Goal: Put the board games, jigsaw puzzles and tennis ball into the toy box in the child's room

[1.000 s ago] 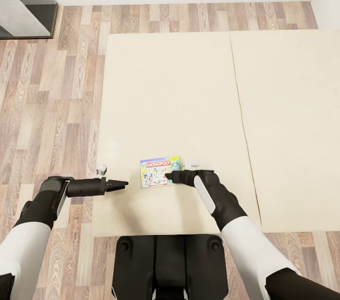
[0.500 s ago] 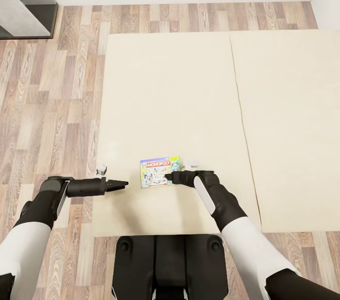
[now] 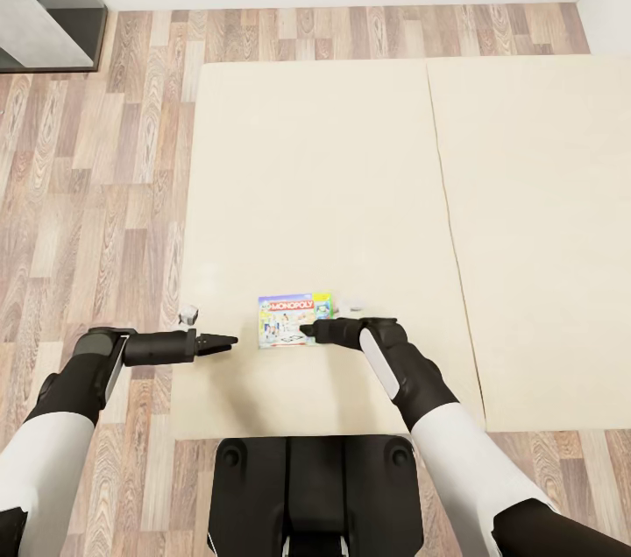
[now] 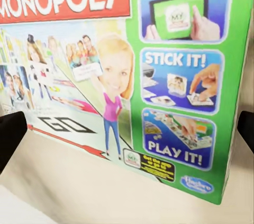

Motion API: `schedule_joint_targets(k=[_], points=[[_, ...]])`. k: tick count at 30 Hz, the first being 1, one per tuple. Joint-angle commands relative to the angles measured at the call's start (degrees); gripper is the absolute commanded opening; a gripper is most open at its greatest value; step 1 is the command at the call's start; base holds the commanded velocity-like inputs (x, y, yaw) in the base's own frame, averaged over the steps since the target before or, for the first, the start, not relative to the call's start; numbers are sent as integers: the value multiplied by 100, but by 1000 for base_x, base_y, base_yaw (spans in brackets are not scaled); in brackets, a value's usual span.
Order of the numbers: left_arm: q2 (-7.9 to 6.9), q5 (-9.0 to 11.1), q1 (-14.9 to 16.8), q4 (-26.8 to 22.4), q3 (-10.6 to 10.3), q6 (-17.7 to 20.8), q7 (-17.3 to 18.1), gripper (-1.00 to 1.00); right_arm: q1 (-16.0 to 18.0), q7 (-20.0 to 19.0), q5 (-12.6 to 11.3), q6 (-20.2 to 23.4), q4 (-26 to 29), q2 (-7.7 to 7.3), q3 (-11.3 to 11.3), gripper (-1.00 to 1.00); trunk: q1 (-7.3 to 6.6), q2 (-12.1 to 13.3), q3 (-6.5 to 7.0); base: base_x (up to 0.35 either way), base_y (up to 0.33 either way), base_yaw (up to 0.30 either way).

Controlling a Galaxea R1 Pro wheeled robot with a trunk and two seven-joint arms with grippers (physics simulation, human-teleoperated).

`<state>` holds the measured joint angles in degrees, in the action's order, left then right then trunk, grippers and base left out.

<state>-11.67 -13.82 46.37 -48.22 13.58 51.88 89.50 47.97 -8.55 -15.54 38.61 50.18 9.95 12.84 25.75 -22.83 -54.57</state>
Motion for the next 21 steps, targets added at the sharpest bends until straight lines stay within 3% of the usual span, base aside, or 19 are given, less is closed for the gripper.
schedule_joint_targets(k=[1,21], points=[[2,-60,3,-3,13,59,50,100,2,-64,-167,34,7,4,1,100,4,-9,-6,0,0,0],[-2,-60,3,-3,14,59,50,100,2,-738,-174,84,0,4,-4,100,4,-9,-6,0,0,0]])
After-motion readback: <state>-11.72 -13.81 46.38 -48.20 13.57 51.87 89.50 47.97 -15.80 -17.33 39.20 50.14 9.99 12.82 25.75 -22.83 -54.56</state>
